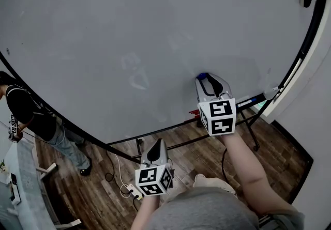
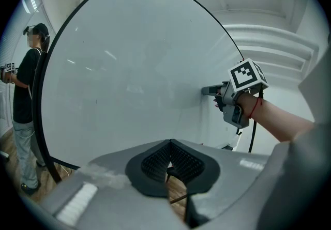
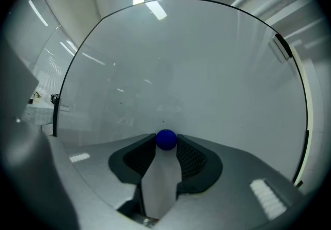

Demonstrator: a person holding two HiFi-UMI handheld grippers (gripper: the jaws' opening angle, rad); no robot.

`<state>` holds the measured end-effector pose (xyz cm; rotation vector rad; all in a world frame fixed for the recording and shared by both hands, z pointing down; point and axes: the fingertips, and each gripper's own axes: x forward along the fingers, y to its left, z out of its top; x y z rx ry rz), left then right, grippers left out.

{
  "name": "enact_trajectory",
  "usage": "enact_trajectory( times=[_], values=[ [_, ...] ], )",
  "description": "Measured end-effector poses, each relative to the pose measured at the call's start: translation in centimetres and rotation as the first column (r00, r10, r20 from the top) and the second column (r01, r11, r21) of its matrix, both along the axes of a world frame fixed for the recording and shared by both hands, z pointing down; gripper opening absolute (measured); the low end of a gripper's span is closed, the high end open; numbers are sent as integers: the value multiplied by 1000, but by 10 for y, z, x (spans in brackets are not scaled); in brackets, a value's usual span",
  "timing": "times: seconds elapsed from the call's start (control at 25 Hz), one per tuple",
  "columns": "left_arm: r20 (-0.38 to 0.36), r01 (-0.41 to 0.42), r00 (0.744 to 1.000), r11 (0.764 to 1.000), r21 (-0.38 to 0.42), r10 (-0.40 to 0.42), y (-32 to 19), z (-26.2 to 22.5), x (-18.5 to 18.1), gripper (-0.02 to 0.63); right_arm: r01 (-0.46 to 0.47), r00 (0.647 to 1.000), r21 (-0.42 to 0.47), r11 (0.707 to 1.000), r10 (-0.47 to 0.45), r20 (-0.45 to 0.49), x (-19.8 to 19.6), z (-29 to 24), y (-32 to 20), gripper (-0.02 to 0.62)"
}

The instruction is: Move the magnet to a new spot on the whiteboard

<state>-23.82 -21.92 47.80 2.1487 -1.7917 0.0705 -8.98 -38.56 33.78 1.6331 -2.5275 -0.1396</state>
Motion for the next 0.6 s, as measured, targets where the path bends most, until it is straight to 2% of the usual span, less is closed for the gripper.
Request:
enact_trajectory(
  times=[0.6],
  values=[
    [-12, -19, 1000, 1000, -15, 19, 8, 4, 4, 5, 6, 1000, -8, 1000, -6, -8, 2, 1, 5, 123]
  ],
)
